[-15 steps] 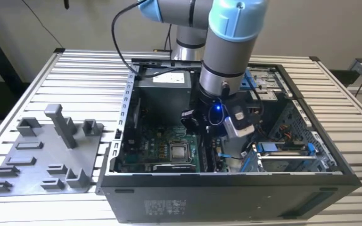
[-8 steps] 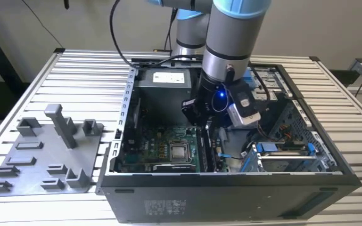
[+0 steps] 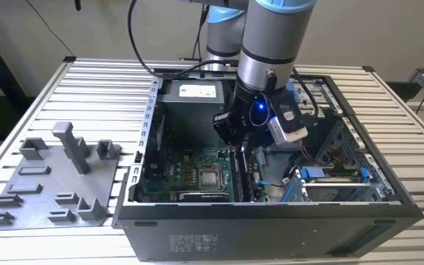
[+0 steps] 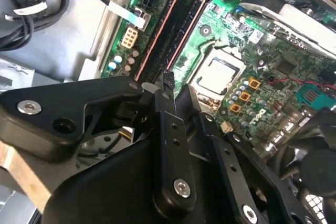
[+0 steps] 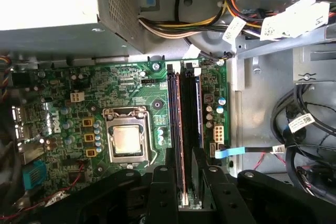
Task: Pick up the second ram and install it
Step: 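Insert the second ram into the second slot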
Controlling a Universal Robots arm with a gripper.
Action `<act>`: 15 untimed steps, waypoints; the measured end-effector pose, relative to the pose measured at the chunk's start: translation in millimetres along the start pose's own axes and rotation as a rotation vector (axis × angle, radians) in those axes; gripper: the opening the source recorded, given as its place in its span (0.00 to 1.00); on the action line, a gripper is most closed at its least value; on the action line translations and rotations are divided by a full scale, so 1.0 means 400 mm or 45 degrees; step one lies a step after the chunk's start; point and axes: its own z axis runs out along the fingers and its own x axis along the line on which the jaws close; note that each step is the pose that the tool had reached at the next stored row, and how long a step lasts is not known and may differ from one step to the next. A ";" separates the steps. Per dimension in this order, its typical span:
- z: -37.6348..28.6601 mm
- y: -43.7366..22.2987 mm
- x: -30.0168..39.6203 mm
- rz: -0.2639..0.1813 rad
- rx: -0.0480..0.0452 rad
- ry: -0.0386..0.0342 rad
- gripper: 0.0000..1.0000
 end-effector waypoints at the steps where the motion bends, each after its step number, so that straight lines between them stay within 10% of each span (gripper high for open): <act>1: 0.000 0.000 0.000 0.000 0.001 -0.0001 0.27; 15: 0.000 0.000 0.000 0.000 0.013 -0.0012 0.11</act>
